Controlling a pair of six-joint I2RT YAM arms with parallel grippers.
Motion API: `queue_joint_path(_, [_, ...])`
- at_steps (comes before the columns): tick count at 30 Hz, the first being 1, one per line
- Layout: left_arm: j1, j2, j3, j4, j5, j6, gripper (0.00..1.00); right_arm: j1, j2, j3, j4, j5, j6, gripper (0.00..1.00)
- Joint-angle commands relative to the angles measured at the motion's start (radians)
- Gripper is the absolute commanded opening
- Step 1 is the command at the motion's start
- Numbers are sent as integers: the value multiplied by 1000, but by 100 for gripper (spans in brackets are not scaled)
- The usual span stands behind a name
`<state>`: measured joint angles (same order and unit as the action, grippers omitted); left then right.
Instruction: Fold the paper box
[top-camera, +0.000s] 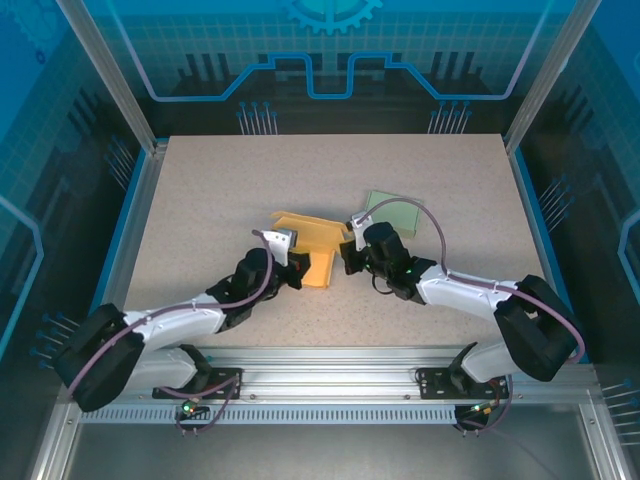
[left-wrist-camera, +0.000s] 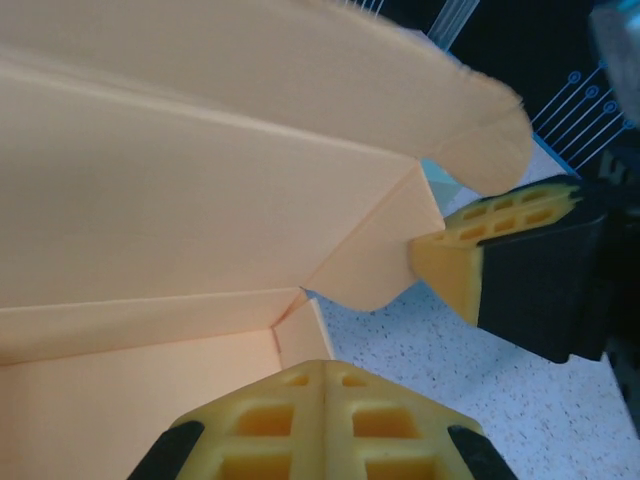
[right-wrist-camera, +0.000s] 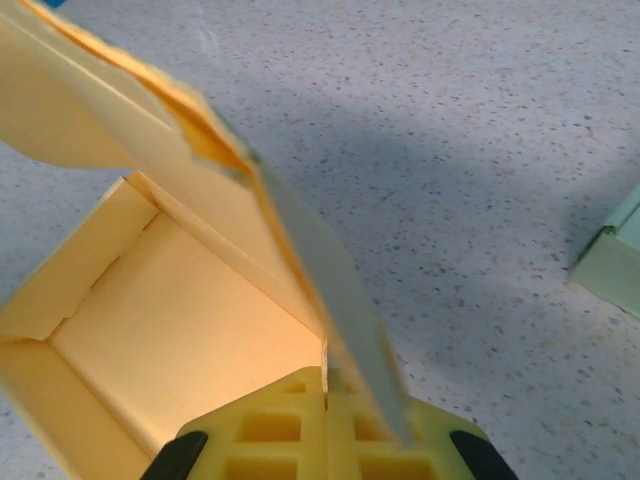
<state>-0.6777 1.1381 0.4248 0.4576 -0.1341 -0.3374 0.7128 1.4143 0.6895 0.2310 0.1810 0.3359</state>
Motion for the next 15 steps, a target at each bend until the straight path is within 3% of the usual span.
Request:
queue_joint_path(1, [90,-105,48,-173,37,59,14,1,5,47,-50,51,-29,0])
queue_joint_path(6, [273,-183,71,-376,176,172,24,-1,29,90,-114,38,-65,0])
queue_joint_path(10, [408,-126,109,-426,404,238,31,-1,31,103,-131,23,-81,0])
queue_joint_path(15, [464,-17,141,-370,538,271,35,-6,31,107,-143,15,-87,0])
